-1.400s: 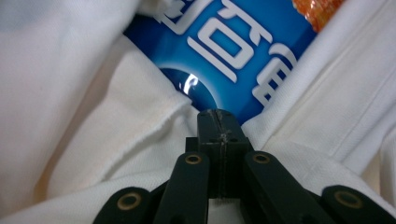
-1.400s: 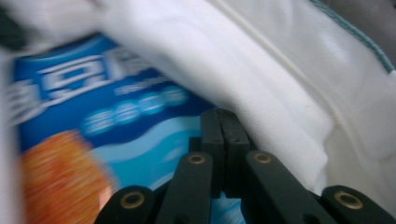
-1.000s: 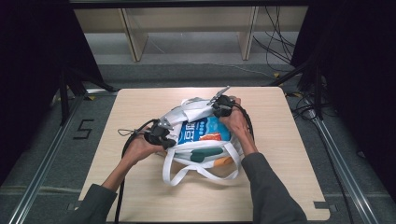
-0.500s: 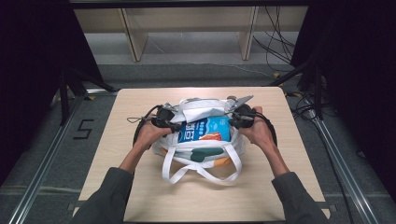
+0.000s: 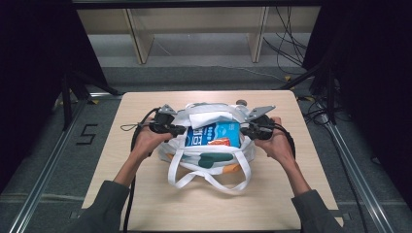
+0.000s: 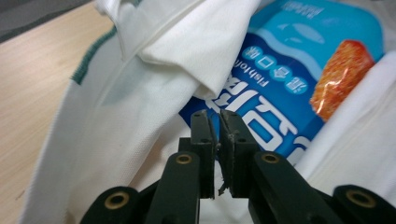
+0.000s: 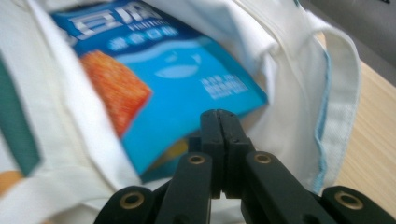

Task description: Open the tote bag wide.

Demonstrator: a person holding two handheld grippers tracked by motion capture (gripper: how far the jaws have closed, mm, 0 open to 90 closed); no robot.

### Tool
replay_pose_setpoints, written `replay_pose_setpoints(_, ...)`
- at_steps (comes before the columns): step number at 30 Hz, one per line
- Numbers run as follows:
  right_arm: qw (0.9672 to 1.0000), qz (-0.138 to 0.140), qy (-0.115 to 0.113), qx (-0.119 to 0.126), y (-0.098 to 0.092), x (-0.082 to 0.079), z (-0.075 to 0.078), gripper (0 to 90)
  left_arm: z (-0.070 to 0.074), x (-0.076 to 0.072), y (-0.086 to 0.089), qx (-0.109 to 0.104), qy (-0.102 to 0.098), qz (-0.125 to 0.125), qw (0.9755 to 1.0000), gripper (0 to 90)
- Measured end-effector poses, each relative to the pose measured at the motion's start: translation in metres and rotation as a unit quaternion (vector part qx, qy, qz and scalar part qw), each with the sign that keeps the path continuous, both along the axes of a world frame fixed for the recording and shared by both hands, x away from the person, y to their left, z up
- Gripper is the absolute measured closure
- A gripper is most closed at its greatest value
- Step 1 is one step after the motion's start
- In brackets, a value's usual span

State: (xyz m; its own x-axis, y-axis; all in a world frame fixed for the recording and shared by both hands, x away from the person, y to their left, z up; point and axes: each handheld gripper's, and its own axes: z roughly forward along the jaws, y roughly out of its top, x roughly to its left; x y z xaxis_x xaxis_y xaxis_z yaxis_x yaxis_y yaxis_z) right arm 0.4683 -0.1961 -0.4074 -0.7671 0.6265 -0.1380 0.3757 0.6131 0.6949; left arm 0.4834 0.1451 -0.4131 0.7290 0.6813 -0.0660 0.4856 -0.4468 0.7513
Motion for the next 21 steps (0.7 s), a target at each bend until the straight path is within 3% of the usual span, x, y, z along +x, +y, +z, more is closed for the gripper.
replay_pose_setpoints(4, 0.9998, 0.005, -0.013, 0.011, 0.002, -0.011, 0.006, 90.0, 0.004, -0.006, 0.014, -0.027, 0.000, 0.014, 0.9995, 80.7)
replay_pose_setpoints(7, 0.9998, 0.002, -0.007, 0.016, -0.001, -0.013, 0.009, 90.0, 0.004, -0.009, 0.020, -0.040, 0.000, 0.021, 0.9990, 78.2)
replay_pose_setpoints(9, 0.9995, -0.001, -0.018, 0.027, -0.004, -0.015, 0.008, 89.5, 0.003, -0.012, 0.024, -0.052, -0.001, 0.018, 0.9985, 77.2)
replay_pose_setpoints(12, 0.9993, 0.000, -0.013, 0.034, -0.008, -0.016, 0.008, 87.3, 0.002, -0.019, 0.027, -0.067, 0.001, 0.019, 0.9976, 74.2)
replay_pose_setpoints(16, 0.9990, -0.008, -0.013, 0.041, -0.010, -0.020, 0.006, 83.8, 0.001, -0.025, 0.027, -0.070, -0.004, 0.017, 0.9974, 69.5)
replay_pose_setpoints(18, 0.9984, -0.006, -0.029, 0.047, -0.011, -0.020, 0.005, 82.0, 0.001, -0.029, 0.027, -0.080, -0.004, 0.013, 0.9967, 67.5)
replay_pose_setpoints(21, 0.9981, -0.010, -0.028, 0.054, -0.016, -0.023, 0.006, 78.6, 0.001, -0.037, 0.027, -0.088, -0.008, 0.002, 0.9961, 63.0)
